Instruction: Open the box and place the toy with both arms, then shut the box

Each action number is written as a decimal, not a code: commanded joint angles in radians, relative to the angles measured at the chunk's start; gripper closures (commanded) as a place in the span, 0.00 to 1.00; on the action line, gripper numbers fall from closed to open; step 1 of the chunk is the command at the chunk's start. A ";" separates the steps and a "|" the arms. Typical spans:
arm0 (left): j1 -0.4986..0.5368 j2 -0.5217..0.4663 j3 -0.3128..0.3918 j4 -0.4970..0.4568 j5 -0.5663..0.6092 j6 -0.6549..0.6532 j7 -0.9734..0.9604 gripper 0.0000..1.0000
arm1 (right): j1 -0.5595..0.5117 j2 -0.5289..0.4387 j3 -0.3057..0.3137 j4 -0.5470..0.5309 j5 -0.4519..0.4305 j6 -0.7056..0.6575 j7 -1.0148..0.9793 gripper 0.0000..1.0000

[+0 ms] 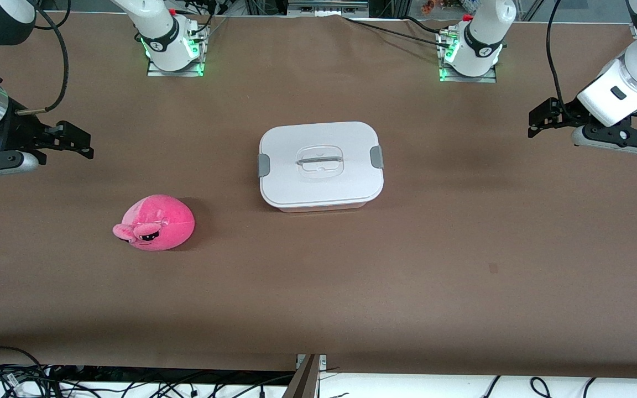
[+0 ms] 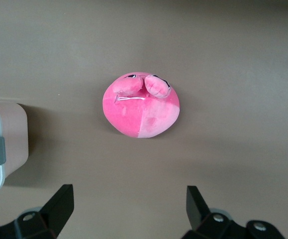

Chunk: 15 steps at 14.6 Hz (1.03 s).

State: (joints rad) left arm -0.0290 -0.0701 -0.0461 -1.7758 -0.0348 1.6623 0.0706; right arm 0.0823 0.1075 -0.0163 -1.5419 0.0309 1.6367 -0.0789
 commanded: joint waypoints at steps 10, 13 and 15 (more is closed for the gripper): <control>0.000 0.020 0.012 0.024 0.021 -0.023 -0.002 0.00 | -0.012 -0.006 0.010 0.032 -0.011 -0.034 -0.048 0.00; 0.000 0.020 0.012 0.024 0.029 -0.023 -0.002 0.00 | -0.012 -0.006 0.010 0.034 -0.011 -0.034 -0.048 0.00; 0.000 0.018 0.005 0.026 0.029 -0.024 -0.005 0.00 | -0.012 -0.003 0.010 0.034 -0.008 -0.034 -0.050 0.00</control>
State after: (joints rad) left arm -0.0275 -0.0583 -0.0360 -1.7750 -0.0348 1.6601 0.0706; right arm 0.0818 0.1073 -0.0149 -1.5229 0.0299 1.6234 -0.1117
